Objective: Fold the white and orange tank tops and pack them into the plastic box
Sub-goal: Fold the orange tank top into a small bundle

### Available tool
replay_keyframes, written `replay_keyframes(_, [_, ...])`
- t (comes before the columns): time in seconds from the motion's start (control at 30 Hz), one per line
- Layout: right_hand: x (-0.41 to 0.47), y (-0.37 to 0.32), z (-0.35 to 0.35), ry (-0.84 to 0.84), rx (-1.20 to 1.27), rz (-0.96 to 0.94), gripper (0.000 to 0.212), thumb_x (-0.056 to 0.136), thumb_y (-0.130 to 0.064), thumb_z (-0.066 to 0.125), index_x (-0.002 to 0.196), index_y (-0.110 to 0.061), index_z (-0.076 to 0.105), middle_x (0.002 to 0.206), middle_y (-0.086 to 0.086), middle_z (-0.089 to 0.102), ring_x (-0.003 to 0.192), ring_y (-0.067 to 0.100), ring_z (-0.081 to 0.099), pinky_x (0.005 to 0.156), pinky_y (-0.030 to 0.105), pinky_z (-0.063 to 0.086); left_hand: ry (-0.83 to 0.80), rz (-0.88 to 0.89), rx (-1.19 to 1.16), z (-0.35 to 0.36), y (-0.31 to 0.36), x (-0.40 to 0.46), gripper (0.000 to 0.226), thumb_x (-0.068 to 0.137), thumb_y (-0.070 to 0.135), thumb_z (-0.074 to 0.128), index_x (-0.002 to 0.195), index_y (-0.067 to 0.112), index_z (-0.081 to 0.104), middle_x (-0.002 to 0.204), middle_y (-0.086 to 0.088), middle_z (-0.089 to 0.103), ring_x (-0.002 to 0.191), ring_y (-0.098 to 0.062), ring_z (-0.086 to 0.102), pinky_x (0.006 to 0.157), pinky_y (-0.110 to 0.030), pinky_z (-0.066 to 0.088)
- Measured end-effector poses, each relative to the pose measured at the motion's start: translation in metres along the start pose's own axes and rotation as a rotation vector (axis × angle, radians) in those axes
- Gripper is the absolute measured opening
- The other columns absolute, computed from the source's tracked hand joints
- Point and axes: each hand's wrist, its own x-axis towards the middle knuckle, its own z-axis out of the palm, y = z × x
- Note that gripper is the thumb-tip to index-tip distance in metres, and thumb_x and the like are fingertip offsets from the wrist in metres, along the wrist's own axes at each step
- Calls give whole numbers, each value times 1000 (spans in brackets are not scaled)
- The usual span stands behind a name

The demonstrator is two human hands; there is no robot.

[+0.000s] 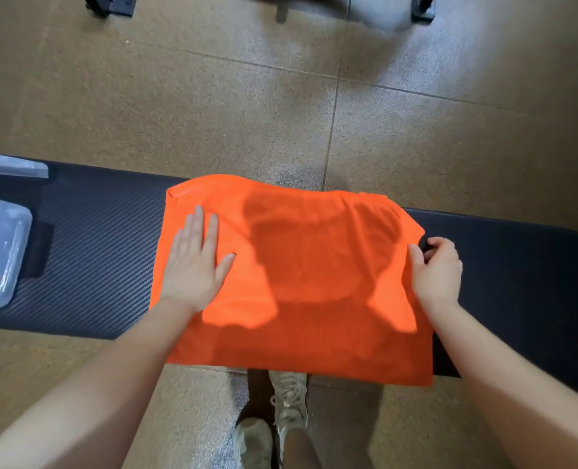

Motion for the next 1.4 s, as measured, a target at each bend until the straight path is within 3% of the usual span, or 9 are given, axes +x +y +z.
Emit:
replay_keyframes(0.1, [10,-11,-3,-109,187,164,12,85,-22,58,87,-12,64,90,8,64,94,28,59,84,38,45,17,-108,-87,-8,-10,2,66,97,39,38,148,5,13,157,-19,0,145,-32,3,118,-40,5])
replay_keyframes(0.23, [18,-11,-16,-142,232,248,17,84,-15,52,68,-18,58,86,6,63,85,24,57,80,38,48,25,-139,-130,-16,-17,8,59,98,32,36,147,6,17,157,-17,5,145,-31,7,118,-38,8])
replay_keyframes(0.57, [26,-24,-30,90,-134,56,24,96,-15,36,113,-3,48,122,24,53,111,42,48,85,43,38,48,-246,-85,-32,-14,27,65,98,36,34,147,1,10,157,-16,3,146,-29,4,118,-42,6])
replay_keyframes(0.67, [19,-29,-1,326,-201,-290,34,90,-10,44,123,-3,50,132,20,50,122,36,42,103,41,30,108,88,54,-33,8,17,70,90,32,53,145,1,22,154,-20,20,142,-32,21,115,-45,17])
replay_keyframes(0.77, [8,-20,95,-15,-360,-526,48,93,-28,40,139,-16,40,148,6,38,133,23,38,114,33,21,84,353,98,-15,43,2,67,79,33,49,136,1,36,144,-21,41,132,-30,39,107,-42,31])
replay_keyframes(0.87, [-49,-43,159,-253,-503,-722,61,92,-47,29,149,-36,10,160,-5,6,146,22,10,114,46,21,47,294,44,3,55,-6,68,75,27,39,138,0,34,146,-19,39,133,-32,39,108,-38,17])
replay_keyframes(0.93, [-97,-66,132,-311,-376,-887,58,90,-38,36,147,-30,24,155,2,26,143,25,23,114,44,19,61,202,69,13,48,-14,71,75,28,38,140,1,32,148,-17,36,135,-31,36,109,-38,14])
replay_keyframes(1.0, [-107,-62,98,-186,-299,-955,57,86,-41,39,140,-23,40,148,5,40,137,25,36,110,41,19,60,142,81,20,35,-24,69,81,36,37,141,3,31,150,-15,32,138,-28,30,111,-39,13])
replay_keyframes(1.4, [-81,71,38,-157,-613,-478,70,88,-50,14,149,-17,16,158,6,16,144,28,18,115,48,12,8,-83,54,32,-31,-68,71,85,49,25,145,11,29,153,-22,19,140,-40,23,112,-49,20])
